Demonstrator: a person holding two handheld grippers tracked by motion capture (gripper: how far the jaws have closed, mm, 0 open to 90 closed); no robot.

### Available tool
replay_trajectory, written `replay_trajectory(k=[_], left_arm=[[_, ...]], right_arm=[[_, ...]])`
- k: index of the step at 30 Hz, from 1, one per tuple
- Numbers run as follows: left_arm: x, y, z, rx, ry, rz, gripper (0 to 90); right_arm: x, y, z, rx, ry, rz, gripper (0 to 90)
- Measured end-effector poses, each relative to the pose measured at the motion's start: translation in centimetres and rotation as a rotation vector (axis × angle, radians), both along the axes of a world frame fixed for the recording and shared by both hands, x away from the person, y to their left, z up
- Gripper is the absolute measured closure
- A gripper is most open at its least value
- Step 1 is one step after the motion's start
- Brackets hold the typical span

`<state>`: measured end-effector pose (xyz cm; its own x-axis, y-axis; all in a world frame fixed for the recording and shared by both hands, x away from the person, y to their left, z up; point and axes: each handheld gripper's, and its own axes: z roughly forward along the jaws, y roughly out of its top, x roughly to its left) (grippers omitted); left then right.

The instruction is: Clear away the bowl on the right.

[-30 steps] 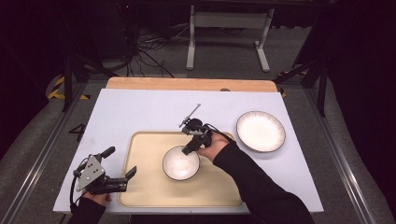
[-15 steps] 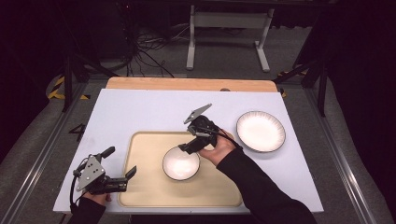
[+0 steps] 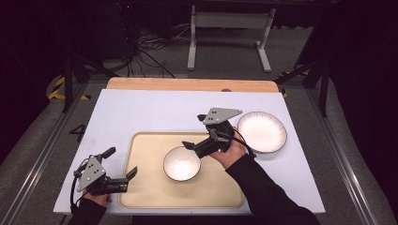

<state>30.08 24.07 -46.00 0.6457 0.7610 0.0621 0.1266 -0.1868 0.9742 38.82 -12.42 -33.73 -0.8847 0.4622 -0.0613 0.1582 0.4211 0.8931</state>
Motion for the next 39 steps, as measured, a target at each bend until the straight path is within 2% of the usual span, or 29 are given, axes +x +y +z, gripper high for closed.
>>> replay_trajectory(k=[2, 7, 12, 17, 19, 20, 21, 24, 39], left_arm=[[0.0, 0.0, 0.0, 0.002, 0.001, 0.001, 0.1], [0.0, 0.0, 0.0, 0.0, 0.002, 0.002, 0.2], [0.0, 0.0, 0.0, -0.001, 0.001, 0.002, 0.2], [0.0, 0.0, 0.0, -0.001, 0.001, 0.003, 0.1], [0.0, 0.0, 0.0, 0.0, 0.001, 0.003, 0.2], [0.0, 0.0, 0.0, 0.0, 0.001, 0.003, 0.1], [0.0, 0.0, 0.0, 0.0, 0.001, 0.003, 0.2], [0.0, 0.0, 0.0, 0.0, 0.001, 0.003, 0.2], [0.0, -0.1, 0.0, 0.002, 0.001, 0.005, 0.2]], right_arm=[[-0.3, -0.4, 0.1, 0.041, -0.036, -0.006, 0.0], [-0.4, -1.2, -0.3, 0.09, -0.021, -0.007, 0.0], [-0.6, -2.1, -0.7, 0.132, -0.089, -0.02, 0.0], [-0.8, -3.0, -1.1, 0.146, -0.122, -0.037, 0.0], [-1.0, -3.4, -1.2, 0.162, -0.15, -0.043, 0.0], [-1.0, -3.4, -1.2, 0.162, -0.15, -0.043, 0.0], [-1.2, -3.9, -1.3, 0.168, -0.18, -0.05, 0.0], [-1.3, -4.4, -1.3, 0.166, -0.185, -0.064, 0.0], [-1.9, -8.5, -2.2, 0.145, -0.18, -0.14, 0.0]])
